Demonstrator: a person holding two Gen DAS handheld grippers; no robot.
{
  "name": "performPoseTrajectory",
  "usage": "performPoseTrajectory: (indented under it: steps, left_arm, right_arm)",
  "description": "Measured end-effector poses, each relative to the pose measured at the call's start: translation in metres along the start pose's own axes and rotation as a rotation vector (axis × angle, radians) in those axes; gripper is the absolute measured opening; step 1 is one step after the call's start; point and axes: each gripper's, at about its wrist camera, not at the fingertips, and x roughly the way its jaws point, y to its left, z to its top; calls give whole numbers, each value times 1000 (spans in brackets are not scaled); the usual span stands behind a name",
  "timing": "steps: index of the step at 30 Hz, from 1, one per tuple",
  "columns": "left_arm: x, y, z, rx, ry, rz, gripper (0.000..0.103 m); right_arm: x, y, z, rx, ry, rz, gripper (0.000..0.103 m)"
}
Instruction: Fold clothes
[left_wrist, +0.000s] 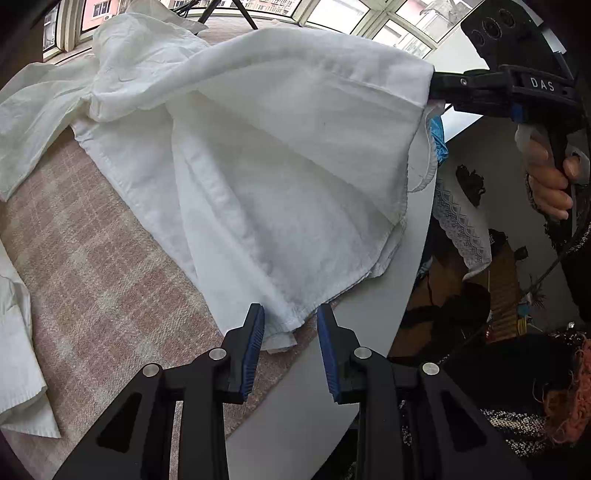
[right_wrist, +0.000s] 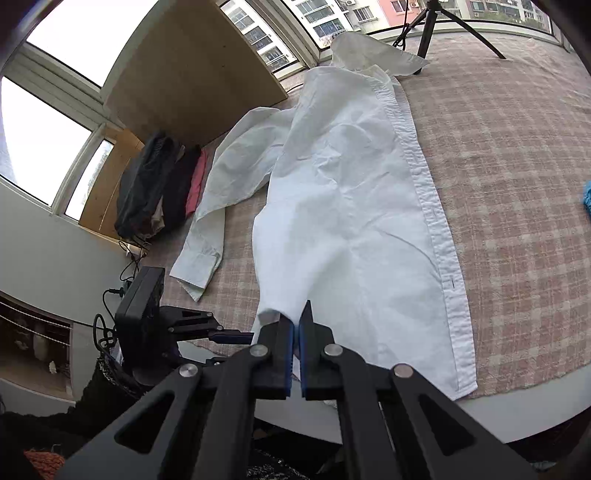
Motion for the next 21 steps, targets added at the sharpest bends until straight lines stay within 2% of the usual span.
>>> performPoseTrajectory:
  steps: [3,5,10,12,15,16,18,21]
  left_arm:
    - [-10,-10,1,3,-32,-34,27]
    - [-22,-9,5,-12,-60,-19,27]
    - [-36,-8,39,-40,-114,-5,27]
    - [-33,-14,50,-7,-104,9,32]
    - [-25,-22,60,29,-73,19,33]
    - [-22,-25,63,37,-60,21,34]
    - [-9,-32,66,31,-26,17,34]
    - [-2,-38,68,-3,-27,3,37]
  right_arm:
    - [-10,-5,8,21,-13,47,2]
    - [-15,-7,14,14,-14,64,2]
    - [-13,-11,23,-4,24,112,2]
    - [2,-12,23,-17,80,115,3]
    - [26,-14,22,-77,128,15,6]
    - [32,-16,21,-85,140,7,6]
    - [43,-20,19,-81,171,20,7]
    - [49,-19,13,-96,186,36,16]
